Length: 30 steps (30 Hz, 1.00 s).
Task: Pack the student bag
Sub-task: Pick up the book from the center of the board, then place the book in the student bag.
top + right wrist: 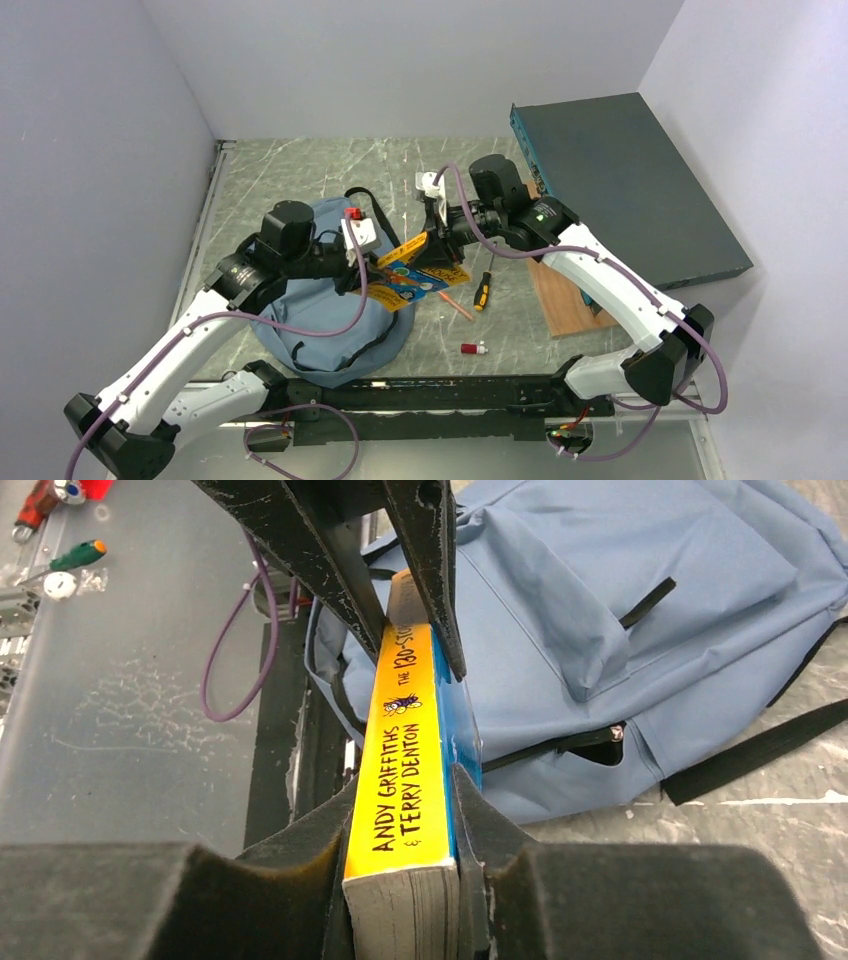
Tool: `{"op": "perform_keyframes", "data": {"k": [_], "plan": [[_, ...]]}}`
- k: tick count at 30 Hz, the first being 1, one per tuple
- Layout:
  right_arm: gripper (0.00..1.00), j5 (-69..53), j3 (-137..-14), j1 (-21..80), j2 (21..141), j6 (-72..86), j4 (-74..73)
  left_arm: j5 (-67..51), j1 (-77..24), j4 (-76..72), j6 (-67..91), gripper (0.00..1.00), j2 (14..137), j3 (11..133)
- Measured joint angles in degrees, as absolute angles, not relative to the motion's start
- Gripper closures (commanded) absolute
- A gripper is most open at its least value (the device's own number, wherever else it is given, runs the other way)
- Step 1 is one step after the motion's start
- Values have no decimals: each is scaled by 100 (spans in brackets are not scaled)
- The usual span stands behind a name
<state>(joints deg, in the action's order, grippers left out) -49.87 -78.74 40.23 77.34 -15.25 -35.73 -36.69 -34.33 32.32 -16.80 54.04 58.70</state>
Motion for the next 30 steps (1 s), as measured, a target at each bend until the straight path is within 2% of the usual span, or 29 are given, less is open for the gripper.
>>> {"op": "perform_keyframes", "data": {"k": [2, 3, 5, 6, 7, 12, 15, 17, 19, 20, 26, 30], "plan": [[100, -4849, -7841, 4029, 7730, -1439, -3468, -3446, -3441, 3111, -1605, 40, 5310, 5778], [100, -4678, -7787, 4053, 7697, -1339, -3321, -3245, -3448, 3055, -1544, 28, 5262, 5752], [100, -4023, -7599, 4099, 7570, -1061, -3089, -2692, -3448, 2853, -1400, 16, 5216, 5763], [100, -3649, -7446, 4104, 7470, -930, -3006, -2405, -3448, 2759, -1334, 4, 5194, 5782], [100, -3192, -7282, 4097, 7358, -825, -2926, -2038, -3448, 2711, -1227, 1, 5177, 5826], [100, -1205, -6667, 4047, 6803, -237, -2458, -738, -3430, 2906, -725, 1, 5065, 6020], [100, -211, -6469, 4025, 6512, 34, -2141, -611, -3426, 3304, -397, 10, 5000, 6036], [100, 392, -6372, 4014, 6342, 189, -1898, -792, -3426, 3671, -69, 12, 5035, 6036], [100, 770, -6342, 4003, 6248, 287, -1732, -996, -3485, 3905, 257, 2, 5146, 5992], [100, 923, -6318, 3994, 6204, 333, -1619, -1050, -3577, 3966, 432, 1, 5214, 5927], [100, 1192, -6261, 3942, 6007, 565, -1197, -558, -5035, 4368, 1487, 0, 5734, 5299], [100, 1188, -6208, 3942, 5916, 670, -1037, 134, -5874, 4687, 2018, 1, 6340, 5341]]}}
